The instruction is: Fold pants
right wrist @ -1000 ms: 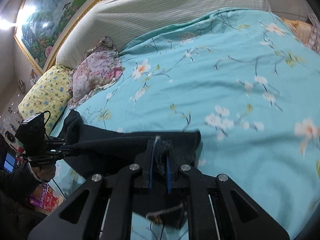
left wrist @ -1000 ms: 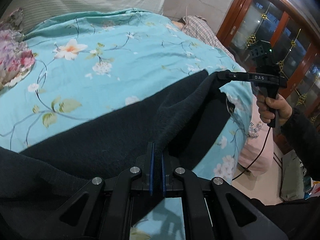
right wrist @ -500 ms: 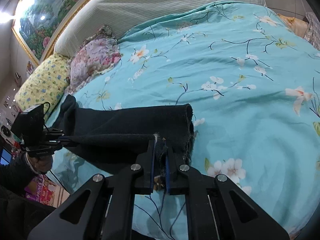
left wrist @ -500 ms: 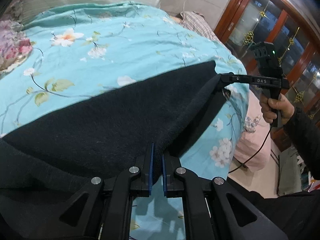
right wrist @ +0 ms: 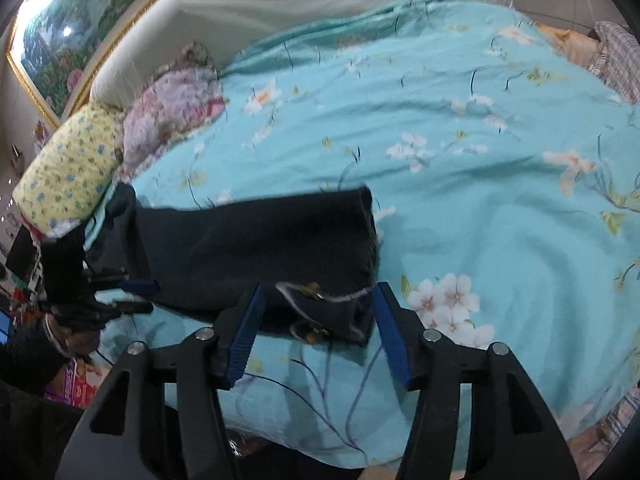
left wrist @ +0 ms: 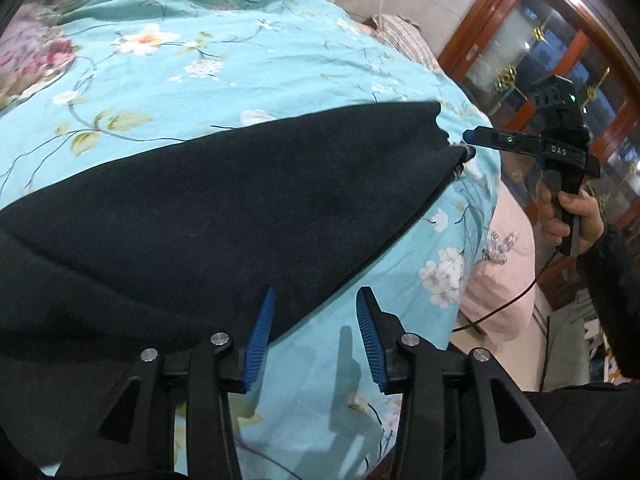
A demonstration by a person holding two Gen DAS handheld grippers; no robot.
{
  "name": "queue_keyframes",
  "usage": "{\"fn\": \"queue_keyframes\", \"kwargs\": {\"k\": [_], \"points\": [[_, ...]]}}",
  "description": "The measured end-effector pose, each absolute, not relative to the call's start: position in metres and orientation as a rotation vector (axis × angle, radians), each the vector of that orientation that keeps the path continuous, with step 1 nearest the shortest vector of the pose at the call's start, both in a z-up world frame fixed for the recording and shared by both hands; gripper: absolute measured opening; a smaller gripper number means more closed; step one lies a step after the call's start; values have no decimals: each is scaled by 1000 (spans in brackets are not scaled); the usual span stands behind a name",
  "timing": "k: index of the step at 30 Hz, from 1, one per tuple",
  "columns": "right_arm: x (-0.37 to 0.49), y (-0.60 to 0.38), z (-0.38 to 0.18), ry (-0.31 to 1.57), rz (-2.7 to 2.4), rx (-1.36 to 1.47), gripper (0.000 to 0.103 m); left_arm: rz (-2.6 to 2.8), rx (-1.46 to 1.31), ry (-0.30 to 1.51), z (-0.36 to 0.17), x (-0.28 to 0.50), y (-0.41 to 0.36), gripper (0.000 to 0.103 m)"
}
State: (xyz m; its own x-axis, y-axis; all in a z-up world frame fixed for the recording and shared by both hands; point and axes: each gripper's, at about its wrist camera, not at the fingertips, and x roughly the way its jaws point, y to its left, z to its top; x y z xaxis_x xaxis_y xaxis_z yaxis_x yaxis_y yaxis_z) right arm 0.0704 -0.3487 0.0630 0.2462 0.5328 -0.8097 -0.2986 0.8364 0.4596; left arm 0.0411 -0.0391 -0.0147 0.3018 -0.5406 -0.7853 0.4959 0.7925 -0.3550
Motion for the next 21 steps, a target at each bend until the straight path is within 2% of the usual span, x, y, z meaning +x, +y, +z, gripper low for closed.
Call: {"fn": "queue_keyframes", "kwargs": {"k": [7, 21], "points": [[66, -313, 86, 1126, 641, 257, 58, -618, -142, 1019, 1, 32, -3, 47], [64, -168, 64, 1219, 926, 332, 58, -355, -295, 947, 23, 30, 129, 52]]}}
